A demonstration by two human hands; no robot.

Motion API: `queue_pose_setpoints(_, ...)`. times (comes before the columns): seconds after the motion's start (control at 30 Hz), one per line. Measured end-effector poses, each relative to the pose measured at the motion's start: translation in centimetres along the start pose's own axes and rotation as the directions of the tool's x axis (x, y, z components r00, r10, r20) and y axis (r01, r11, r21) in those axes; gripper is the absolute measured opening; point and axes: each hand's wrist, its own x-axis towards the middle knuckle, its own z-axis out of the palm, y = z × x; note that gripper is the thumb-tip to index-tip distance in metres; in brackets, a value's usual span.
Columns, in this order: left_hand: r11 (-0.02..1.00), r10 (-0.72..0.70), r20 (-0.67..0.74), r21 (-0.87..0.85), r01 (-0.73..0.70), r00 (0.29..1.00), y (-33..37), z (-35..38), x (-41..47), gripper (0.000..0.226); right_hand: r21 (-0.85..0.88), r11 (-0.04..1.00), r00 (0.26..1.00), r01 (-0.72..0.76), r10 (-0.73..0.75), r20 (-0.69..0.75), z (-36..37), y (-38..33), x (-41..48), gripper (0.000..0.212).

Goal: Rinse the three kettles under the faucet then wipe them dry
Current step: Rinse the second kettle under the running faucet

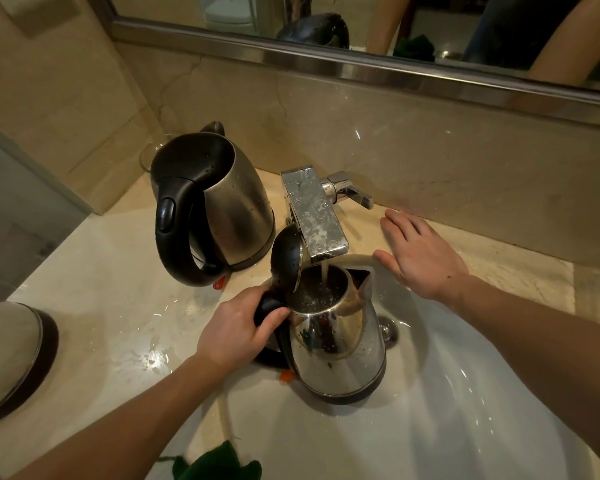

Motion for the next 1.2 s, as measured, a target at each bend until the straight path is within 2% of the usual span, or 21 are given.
queue_pose_setpoints(0.27, 1.0, -0.007, -0.001, 0.001, 0.007, 1.0, -0.11, 0.07, -0.01, 0.07, 0.003, 1.0, 1.0, 0.001, -0.001, -0.006, 0.1, 0.03, 0.0, 0.072)
queue_pose_setpoints(0.53, 1.0, -0.006, -0.005, -0.008, 0.006, 1.0, -0.19, 0.04, -0.05, 0.078, 0.013, 1.0, 1.0, -0.001, 0.001, -0.012, 0.24, 0.06, 0.01, 0.078)
queue_pose_setpoints(0.67, 1.0, -0.003, -0.011, -0.011, 0.003, 1.0, -0.16, 0.06, -0.05, 0.066, 0.015, 1.0, 1.0, 0.001, -0.001, -0.01, 0.26, 0.12, 0.05, 0.079)
queue_pose_setpoints(0.8, 1.0, -0.003, -0.012, -0.016, 0.003, 1.0, 0.06, -0.12, -0.09, 0.083, 0.011, 1.0, 1.0, 0.001, -0.001, -0.014, 0.27, 0.07, 0.07, 0.079)
queue_pose_setpoints(1.07, 1.0, -0.015, -0.001, -0.004, 0.015, 1.0, 0.15, -0.1, -0.07, 0.075, 0.003, 1.0, 1.0, -0.002, 0.002, -0.025, 0.04, -0.04, -0.07, 0.07)
queue_pose_setpoints(1.2, 1.0, -0.008, -0.011, -0.004, 0.008, 1.0, 0.03, -0.08, -0.13, 0.081, 0.002, 1.0, 1.0, -0.002, 0.002, -0.021, 0.11, -0.03, -0.07, 0.07)
